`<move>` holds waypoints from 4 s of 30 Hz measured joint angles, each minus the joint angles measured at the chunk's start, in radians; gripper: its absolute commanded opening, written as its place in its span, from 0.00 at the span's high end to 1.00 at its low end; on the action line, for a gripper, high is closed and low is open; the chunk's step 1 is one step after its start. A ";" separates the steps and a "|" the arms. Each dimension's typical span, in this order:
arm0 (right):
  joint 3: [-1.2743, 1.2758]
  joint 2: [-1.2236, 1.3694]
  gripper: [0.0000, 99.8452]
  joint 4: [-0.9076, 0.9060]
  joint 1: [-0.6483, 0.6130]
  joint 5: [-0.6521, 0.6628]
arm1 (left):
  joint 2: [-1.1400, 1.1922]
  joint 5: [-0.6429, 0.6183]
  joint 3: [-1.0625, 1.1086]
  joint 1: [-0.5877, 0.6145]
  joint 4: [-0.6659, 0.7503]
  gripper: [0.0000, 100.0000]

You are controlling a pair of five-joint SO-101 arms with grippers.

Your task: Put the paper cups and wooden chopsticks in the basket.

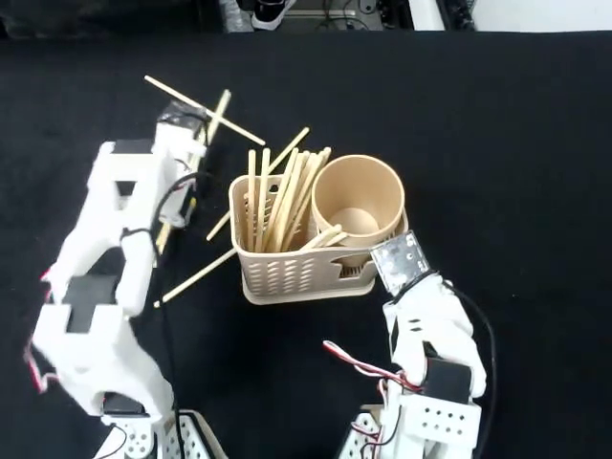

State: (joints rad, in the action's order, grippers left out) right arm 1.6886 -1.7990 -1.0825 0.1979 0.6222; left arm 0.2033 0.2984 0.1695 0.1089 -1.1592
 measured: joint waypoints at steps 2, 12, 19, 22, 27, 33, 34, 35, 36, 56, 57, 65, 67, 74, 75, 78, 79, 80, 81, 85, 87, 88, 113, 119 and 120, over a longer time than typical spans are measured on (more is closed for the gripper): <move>0.000 0.000 0.99 0.000 0.000 0.000 | -0.094 -0.012 0.040 0.002 -0.005 0.97; 0.000 0.000 0.99 0.000 0.000 0.000 | -0.775 -0.023 0.354 0.000 0.075 0.97; 0.000 0.000 0.99 0.000 0.000 0.000 | -1.278 -0.184 0.529 0.000 0.210 0.97; 0.000 0.000 0.99 0.000 0.000 0.000 | -1.410 -0.242 0.529 -0.002 0.235 0.97; 0.000 0.000 0.99 0.000 0.000 0.000 | -1.467 -0.298 0.479 -0.083 0.244 0.97; 0.000 0.000 0.99 0.000 0.000 0.000 | -1.445 -0.377 0.333 -0.241 0.249 0.97; 0.000 0.000 0.99 0.000 0.000 0.000 | -1.442 -0.390 0.308 -0.267 0.249 0.97; 0.000 0.000 0.99 0.000 0.000 0.000 | -1.439 -0.407 0.285 -0.292 0.249 0.97; 0.000 0.000 0.99 0.000 0.000 0.000 | -1.435 -0.420 0.261 -0.315 0.249 0.97; 0.000 0.000 0.99 0.000 0.000 0.000 | -1.277 -0.474 0.496 -0.494 0.488 0.75; 0.000 0.000 0.99 0.000 0.000 0.000 | -1.280 -0.474 0.522 -0.494 0.488 0.75; 0.000 0.000 0.99 0.000 0.000 0.000 | -1.353 -0.474 0.522 -0.494 0.368 0.75; 0.000 0.000 0.99 0.000 0.000 0.000 | -1.395 -0.474 0.494 -0.497 0.322 0.75; 0.000 0.000 0.99 0.000 0.000 0.000 | -1.540 -0.474 0.463 -0.460 0.236 0.75; 0.000 0.000 0.99 0.000 0.000 0.000 | -1.553 -0.474 0.463 -0.427 0.226 0.75; 0.000 0.000 0.99 0.000 0.000 0.000 | -1.559 -0.474 0.463 -0.270 0.186 0.75; 0.000 0.000 0.99 0.000 0.000 0.000 | -1.547 -0.463 0.462 -0.206 0.187 0.75; 0.000 0.000 0.99 0.000 0.000 0.000 | -1.524 -0.436 0.479 -0.144 0.189 0.75; 0.000 0.000 0.99 0.000 0.000 0.000 | -1.487 -0.410 0.500 -0.086 0.198 0.75; 0.000 0.000 0.99 0.000 0.000 0.000 | -1.287 -0.250 0.563 0.020 0.209 0.75; 0.000 0.000 0.99 0.000 0.000 0.000 | -1.160 -0.158 0.572 0.025 0.213 0.75; 0.000 0.000 0.99 0.000 0.000 0.000 | -1.099 -0.123 0.575 0.025 0.216 0.75; 0.000 0.000 0.99 0.000 0.000 0.000 | -0.054 -0.035 0.290 -0.032 0.334 0.97; 0.000 0.000 0.99 0.000 0.000 0.000 | -0.178 -0.029 0.295 -0.032 0.275 0.97; 0.000 0.000 0.99 0.000 0.000 0.000 | -0.232 -0.029 0.302 -0.032 0.245 0.97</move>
State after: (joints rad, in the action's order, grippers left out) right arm 1.6886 -1.7990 -1.0825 0.1979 0.6222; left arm -0.0284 0.2693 0.4718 0.0767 -0.9137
